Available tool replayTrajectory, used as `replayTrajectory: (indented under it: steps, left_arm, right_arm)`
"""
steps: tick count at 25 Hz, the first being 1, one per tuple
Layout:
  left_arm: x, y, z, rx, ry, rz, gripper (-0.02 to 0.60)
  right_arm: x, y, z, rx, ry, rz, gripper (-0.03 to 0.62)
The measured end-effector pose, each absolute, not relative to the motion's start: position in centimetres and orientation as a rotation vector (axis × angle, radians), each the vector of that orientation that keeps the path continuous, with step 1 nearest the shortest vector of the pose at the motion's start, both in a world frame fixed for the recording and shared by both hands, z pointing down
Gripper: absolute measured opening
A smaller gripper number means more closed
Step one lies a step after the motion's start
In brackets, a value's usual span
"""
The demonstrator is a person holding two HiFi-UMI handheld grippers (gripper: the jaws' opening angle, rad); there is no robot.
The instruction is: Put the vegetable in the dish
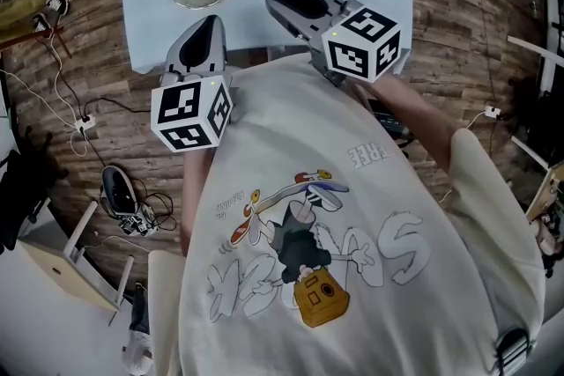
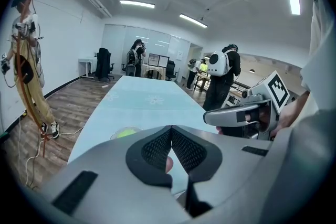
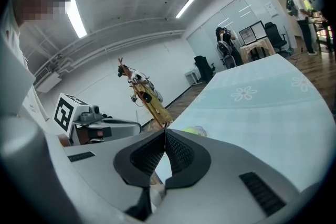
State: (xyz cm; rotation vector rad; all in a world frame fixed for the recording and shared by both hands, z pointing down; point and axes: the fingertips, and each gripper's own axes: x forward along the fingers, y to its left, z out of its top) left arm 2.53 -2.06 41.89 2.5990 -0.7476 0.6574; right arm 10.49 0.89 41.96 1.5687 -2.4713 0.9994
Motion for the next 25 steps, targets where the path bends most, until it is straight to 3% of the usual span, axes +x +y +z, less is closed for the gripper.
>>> replayTrajectory:
  steps: [25]
  left_arm:
    - [3.5,-2.7,42.7,2.562,-0.724,0.673,0.009]
  right_arm:
    - [11.4,0.3,42.7,1.560,-2.435,1.031,0.021]
